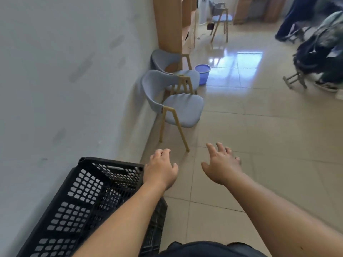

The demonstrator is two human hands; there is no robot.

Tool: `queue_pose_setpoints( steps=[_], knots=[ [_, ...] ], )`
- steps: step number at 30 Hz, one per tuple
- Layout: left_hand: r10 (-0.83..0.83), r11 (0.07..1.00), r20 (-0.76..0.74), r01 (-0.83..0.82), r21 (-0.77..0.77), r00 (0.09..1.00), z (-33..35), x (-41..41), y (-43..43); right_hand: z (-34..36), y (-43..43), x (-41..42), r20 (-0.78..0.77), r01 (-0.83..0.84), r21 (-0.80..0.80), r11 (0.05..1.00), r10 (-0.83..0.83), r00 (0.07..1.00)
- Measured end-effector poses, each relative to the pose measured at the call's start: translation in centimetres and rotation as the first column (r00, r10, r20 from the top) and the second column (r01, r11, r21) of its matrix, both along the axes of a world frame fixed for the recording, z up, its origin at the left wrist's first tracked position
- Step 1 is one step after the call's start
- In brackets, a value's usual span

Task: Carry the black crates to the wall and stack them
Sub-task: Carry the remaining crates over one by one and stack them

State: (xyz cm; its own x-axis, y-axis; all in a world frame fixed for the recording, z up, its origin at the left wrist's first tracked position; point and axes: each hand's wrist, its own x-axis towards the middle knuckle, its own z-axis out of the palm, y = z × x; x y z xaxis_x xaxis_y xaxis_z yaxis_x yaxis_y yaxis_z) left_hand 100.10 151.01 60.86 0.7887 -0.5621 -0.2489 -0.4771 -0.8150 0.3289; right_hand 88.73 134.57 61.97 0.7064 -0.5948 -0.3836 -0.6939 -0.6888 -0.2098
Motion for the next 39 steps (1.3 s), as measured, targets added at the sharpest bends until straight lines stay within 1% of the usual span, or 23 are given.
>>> queue_pose_setpoints(
  steps=[4,8,11,15,19,24,28,34,39],
  knots=[
    [-0.187,0.982,0.029,0.187,0.019,0.982,1.0,-4.3,-9.6,0.6,-6.4,-7.7,0.033,0.172,-0.007,0.985,-0.171,0.985],
    [-0.364,0.930,0.040,0.361,0.063,0.931,1.3,-11.1,-19.9,1.1,-13.3,-17.1,0.066,0.341,-0.024,0.940,-0.339,0.939],
    [-0.505,0.860,0.032,0.499,0.104,0.863,1.4,-17.2,-26.6,1.5,-18.0,-24.0,0.080,0.452,-0.043,0.891,-0.448,0.890],
    [-0.638,0.766,0.010,0.633,0.115,0.770,1.3,-25.0,-33.9,1.8,-22.9,-32.2,0.086,0.577,-0.056,0.815,-0.572,0.816],
    [-0.751,0.657,0.006,0.746,0.110,0.660,1.4,-31.6,-40.2,1.6,-26.7,-39.4,0.088,0.728,-0.020,0.686,-0.724,0.684],
    [-0.842,0.537,0.006,0.838,0.097,0.539,1.3,-37.8,-47.9,0.7,-30.9,-46.4,0.069,0.852,-0.003,0.523,-0.850,0.522],
    [-0.887,0.459,-0.010,0.884,0.088,0.461,0.5,-41.5,-54.4,-0.2,-35.6,-49.9,0.051,0.900,0.004,0.435,-0.899,0.435],
    [-0.937,0.347,-0.026,0.935,0.069,0.349,-0.9,-45.0,-66.8,-1.3,-46.3,-53.3,0.027,0.951,-0.005,0.310,-0.950,0.310],
    [-0.965,0.258,-0.020,0.963,0.073,0.260,-0.5,-47.8,-78.4,-0.7,-55.1,-56.1,0.037,0.989,0.017,0.150,-0.988,0.149]
  ],
)
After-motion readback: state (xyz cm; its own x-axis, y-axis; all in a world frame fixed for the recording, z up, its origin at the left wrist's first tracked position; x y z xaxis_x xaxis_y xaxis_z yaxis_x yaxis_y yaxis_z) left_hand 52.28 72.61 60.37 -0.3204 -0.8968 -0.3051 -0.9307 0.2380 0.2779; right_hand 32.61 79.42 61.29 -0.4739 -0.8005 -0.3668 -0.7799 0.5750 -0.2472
